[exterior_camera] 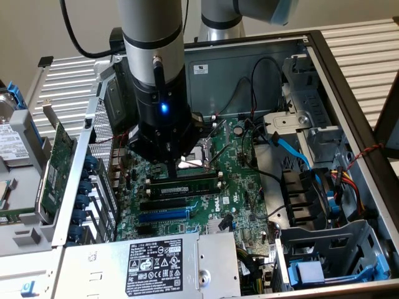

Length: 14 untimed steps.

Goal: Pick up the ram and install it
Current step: 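Press down the ram until it locks into place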

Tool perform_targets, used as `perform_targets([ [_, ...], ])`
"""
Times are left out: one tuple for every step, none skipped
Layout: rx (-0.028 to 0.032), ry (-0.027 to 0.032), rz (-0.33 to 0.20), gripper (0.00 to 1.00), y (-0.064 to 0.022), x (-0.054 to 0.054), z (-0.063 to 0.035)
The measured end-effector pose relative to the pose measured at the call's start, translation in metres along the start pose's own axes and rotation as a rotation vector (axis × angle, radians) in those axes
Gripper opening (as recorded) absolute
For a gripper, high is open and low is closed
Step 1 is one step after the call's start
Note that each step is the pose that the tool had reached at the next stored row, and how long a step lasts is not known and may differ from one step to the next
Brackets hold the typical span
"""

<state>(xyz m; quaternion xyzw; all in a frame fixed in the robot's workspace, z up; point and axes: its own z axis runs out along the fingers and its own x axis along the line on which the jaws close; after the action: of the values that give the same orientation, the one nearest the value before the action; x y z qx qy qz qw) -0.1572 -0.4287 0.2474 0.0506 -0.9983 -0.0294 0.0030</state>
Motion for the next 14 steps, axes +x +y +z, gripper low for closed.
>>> perform_targets([
  [0.0000,-0.0002,0.002,0.11,0.0002,0.002,0.0007],
  [0.0001,-0.0002,0.003,0.11,0.0004,0.004,0.0015],
  [0.0000,-0.0004,0.005,0.11,0.0005,0.006,0.0024],
  [0.0001,-0.0005,0.007,0.11,0.0007,0.008,0.0034],
  [0.0001,-0.0007,0.009,0.11,0.0008,0.010,0.0045],
  [0.0002,-0.0007,0.011,0.11,0.0009,0.011,0.0056],
  [0.0002,-0.0008,0.013,0.11,0.0009,0.012,0.0068],
  [0.0004,-0.0007,0.015,0.11,0.0009,0.013,0.0079],
  [0.0005,-0.0009,0.016,0.11,0.0009,0.013,0.0091],
  [0.0006,-0.0011,0.018,0.11,0.0009,0.013,0.0102],
  [0.0008,-0.0013,0.020,0.11,0.0009,0.014,0.0111],
  [0.0008,-0.0015,0.021,0.11,0.0009,0.014,0.0119],
  [0.0010,-0.0016,0.023,0.11,0.0010,0.014,0.0127],
  [0.0013,-0.0017,0.025,0.11,0.0010,0.015,0.0136],
])
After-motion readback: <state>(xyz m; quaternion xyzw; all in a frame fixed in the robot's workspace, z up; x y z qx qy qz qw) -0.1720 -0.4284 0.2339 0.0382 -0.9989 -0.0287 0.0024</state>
